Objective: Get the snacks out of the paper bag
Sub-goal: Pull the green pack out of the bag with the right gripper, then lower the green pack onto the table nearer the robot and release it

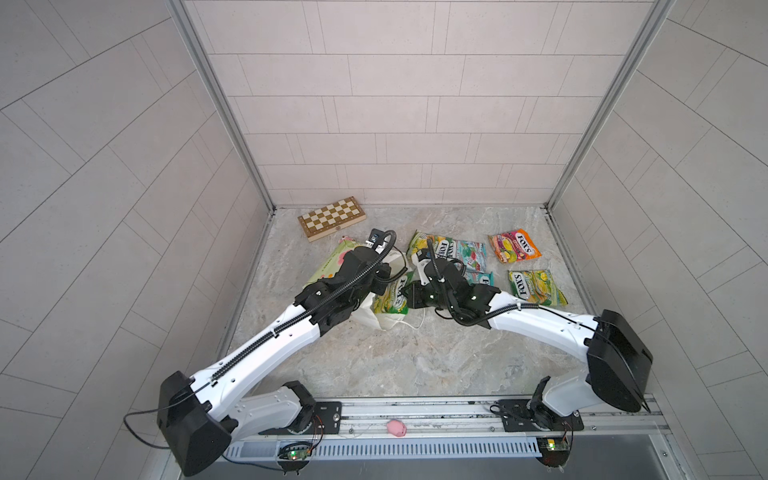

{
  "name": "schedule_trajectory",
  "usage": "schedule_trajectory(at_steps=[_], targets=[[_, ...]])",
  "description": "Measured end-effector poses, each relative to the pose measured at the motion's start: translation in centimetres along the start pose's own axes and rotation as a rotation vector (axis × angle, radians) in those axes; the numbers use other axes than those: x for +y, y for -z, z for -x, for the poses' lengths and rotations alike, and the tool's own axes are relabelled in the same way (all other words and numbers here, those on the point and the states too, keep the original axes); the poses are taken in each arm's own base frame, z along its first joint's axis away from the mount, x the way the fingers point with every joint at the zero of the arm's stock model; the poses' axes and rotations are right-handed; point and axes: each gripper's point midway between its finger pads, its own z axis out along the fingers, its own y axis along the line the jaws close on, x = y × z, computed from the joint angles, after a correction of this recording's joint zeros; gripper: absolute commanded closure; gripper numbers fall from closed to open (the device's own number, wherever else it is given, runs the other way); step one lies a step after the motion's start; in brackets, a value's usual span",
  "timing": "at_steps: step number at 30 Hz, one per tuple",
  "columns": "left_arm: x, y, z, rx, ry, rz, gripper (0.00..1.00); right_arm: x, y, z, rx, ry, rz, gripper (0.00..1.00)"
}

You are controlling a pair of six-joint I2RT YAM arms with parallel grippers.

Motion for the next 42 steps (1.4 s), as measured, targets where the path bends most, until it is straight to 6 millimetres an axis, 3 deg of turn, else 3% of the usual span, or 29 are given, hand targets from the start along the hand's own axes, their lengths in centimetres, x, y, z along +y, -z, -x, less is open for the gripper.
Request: schedule_trajectory(at_steps=[7,14,19,24,28,31,36,42], targets=[[0.1,0.0,-0.1,0.003,-0.001,0.008,1.0,0.6,6.1,2.4,-0.086,0.095,0.013,1.0],[0.3,0.0,-0.2,0.008,-0.004,0.017,1.0,-0.1,10.9,3.6,-0.131,0.138,-0.007,1.0],[0.5,0.0,-0.4,0.014,-0.007,0.028,1.0,-1.0,14.4,4.7,-0.178,0.15,-0.045,1.0],[0.6,0.0,-0.5,0.017,-0.008,0.032,1.0,-3.6,16.8,5.0,-0.191,0.133,-0.121,1.0],[0.6,0.0,-0.4,0.017,-0.008,0.032,1.0,-5.8,17.3,3.4,-0.137,0.11,-0.17,1.0],[0.6,0.0,-0.5,0.018,-0.008,0.031,1.0,-6.8,16.9,0.9,-0.059,0.097,-0.172,1.0],[0.5,0.0,-0.5,0.018,-0.008,0.028,1.0,-7.7,15.1,-3.6,0.084,0.063,-0.124,1.0],[0.5,0.0,-0.5,0.019,-0.009,0.028,1.0,-8.9,12.8,-7.5,0.18,0.012,-0.078,1.0]])
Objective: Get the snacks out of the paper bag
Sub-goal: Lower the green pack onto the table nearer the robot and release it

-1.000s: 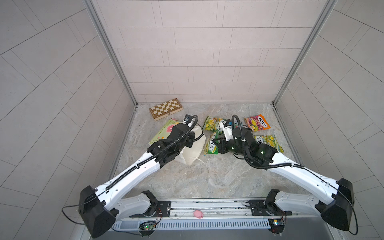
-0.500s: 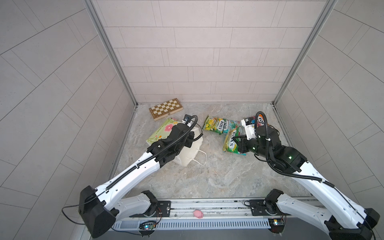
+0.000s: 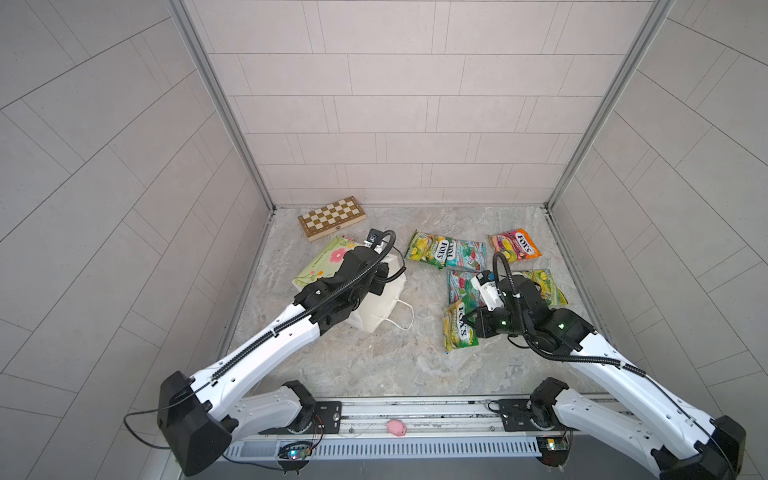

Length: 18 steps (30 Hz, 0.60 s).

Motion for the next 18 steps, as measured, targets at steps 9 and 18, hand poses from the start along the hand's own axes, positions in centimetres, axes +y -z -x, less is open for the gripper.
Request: schedule_trajectory(at_steps=[9,18], targets=[[0.0,0.0,0.0,0.003,-0.001,0.0,1.0,-2.7,-1.5,-1.8,0.048,-0.033,-0.097,1.0],[0.1,0.1,0.1,0.003,-0.001,0.001,1.0,-6.1,-0.7,-2.7,0.094,-0.039,-0.299,0.59]])
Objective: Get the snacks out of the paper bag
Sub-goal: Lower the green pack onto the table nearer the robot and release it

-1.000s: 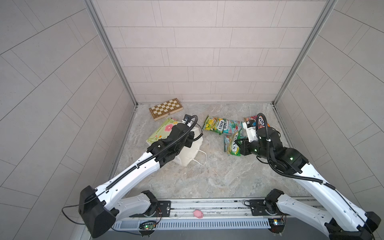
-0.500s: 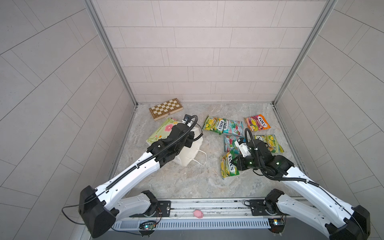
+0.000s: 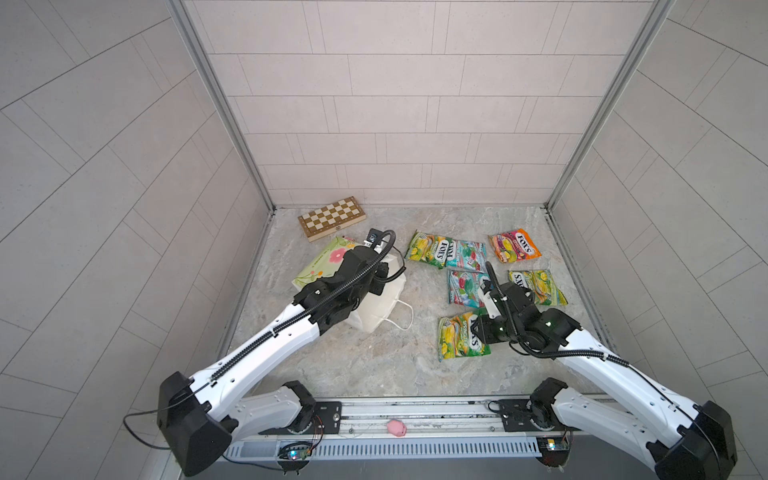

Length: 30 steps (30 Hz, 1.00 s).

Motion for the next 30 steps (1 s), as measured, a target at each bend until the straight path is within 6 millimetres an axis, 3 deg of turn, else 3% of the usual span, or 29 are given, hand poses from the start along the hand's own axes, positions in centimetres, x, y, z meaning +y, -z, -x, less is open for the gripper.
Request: schedule_trajectory(at_steps=[11,14,18,22,30], targets=[[0.0,0.0,0.0,0.0,0.0,0.0,1.0,-4.8,2.0,1.7,-0.092,-0.045,-0.289,0.53],[0.0,0.0,0.0,0.0,0.0,0.0,1.0,-4.7,2.4,2.2,-0.126,-0.048,-0.282,0.52],[-0.1,0.0,0.0,0.0,0.0,-0.004,1.0,-2.6,1.4,2.9,-0.154,-0.052,-0.157,0.52],[-0.3,0.4,0.2,-0.009,0.006,-0.026,1.0,0.3,-1.0,3.0,-0.139,-0.076,0.003,0.51],[-0.3,3.0,2.2,-0.098,0.079,-0.082,1.0,6.5,-5.2,3.1,-0.068,-0.029,0.212,0.46]])
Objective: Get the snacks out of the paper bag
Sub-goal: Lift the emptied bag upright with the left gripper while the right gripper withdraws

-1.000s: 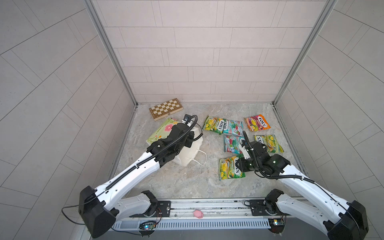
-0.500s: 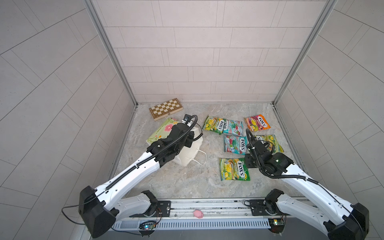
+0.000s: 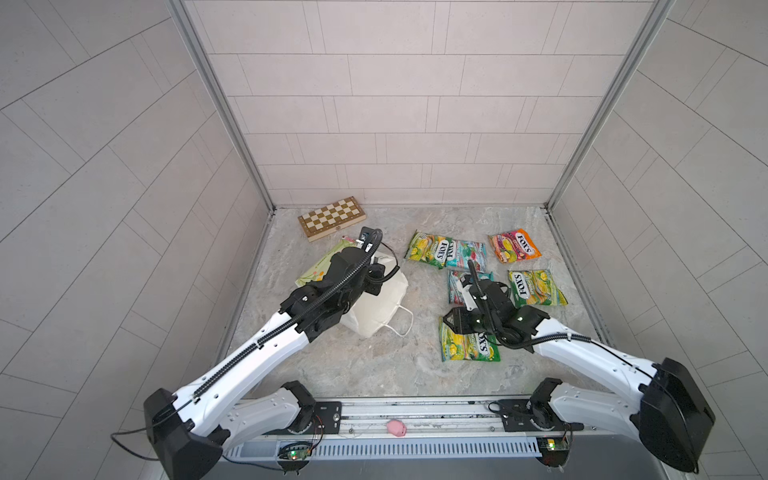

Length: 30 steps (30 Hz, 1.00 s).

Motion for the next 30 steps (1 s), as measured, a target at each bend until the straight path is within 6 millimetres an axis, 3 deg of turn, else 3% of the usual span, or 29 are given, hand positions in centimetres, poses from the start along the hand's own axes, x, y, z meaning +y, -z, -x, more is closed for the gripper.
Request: schedule_trajectory(at_steps=[5,11,18,24,30], targets=[[-0.7,1.6,1.9,-0.077,0.06,-0.067,1.0,2.6,-2.4,-0.3,0.052,0.022,0.089,0.45],[-1.2,1.8,2.3,-0.093,0.091,-0.099,1.0,4.8,-3.6,-0.4,0.074,0.044,0.157,0.46],[-1.4,1.4,2.0,-0.077,0.099,-0.105,1.0,4.4,-3.2,0.2,0.049,0.045,0.117,0.46],[-2.2,0.6,2.2,-0.058,0.18,-0.131,1.0,2.7,-0.3,2.3,-0.052,0.037,0.031,0.46],[-3.3,0.0,4.7,-0.067,0.321,-0.172,1.0,-2.4,5.8,6.6,-0.258,-0.04,-0.129,0.46]])
